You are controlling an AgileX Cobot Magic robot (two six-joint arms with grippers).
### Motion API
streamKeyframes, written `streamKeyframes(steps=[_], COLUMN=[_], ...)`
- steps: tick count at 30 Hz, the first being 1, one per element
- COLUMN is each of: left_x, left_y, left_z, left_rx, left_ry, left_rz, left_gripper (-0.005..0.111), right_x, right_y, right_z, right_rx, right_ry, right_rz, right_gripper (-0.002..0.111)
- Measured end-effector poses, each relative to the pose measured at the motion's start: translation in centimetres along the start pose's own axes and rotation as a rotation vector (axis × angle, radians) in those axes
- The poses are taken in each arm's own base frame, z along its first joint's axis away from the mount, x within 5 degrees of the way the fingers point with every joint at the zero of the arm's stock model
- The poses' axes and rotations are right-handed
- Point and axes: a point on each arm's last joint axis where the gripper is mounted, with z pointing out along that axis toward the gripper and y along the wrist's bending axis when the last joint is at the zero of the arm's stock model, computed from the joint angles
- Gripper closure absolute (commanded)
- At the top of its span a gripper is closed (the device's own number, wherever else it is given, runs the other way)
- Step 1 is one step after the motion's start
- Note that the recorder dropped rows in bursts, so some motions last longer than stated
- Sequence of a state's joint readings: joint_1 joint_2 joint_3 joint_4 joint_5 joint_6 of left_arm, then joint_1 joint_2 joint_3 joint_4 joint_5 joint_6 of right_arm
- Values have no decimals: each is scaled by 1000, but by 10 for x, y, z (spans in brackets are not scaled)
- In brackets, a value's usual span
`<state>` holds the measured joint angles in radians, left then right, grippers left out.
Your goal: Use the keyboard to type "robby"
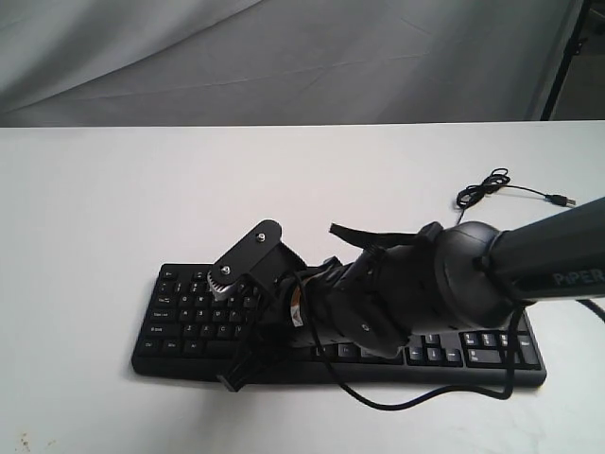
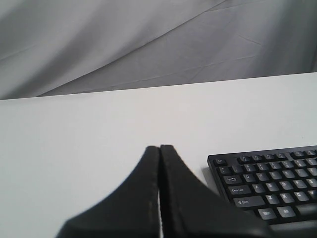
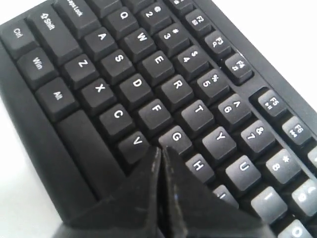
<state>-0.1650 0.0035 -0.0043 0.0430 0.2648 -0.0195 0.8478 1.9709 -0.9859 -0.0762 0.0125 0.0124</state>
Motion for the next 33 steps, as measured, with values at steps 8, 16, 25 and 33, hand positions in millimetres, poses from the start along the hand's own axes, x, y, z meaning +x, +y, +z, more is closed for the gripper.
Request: streamKeyframes(steps=[8, 16, 25, 33], left_x=[0, 0, 0, 0], left_y=[0, 0, 0, 0], left_z=[0, 0, 0, 0], left_rx=[0, 0, 0, 0], left_ry=[0, 0, 0, 0], left_rz=[0, 0, 0, 0], left_gripper=[107, 107, 107, 107], right_x=[-7, -5, 1, -4], right_y=[-1, 0, 0, 0], right_z=[-10, -7, 1, -5], right_rx=[2, 2, 0, 2], right_ry=[-24, -11, 5, -4], right_rz=[0, 0, 0, 0], right_gripper=[108, 108, 108, 108])
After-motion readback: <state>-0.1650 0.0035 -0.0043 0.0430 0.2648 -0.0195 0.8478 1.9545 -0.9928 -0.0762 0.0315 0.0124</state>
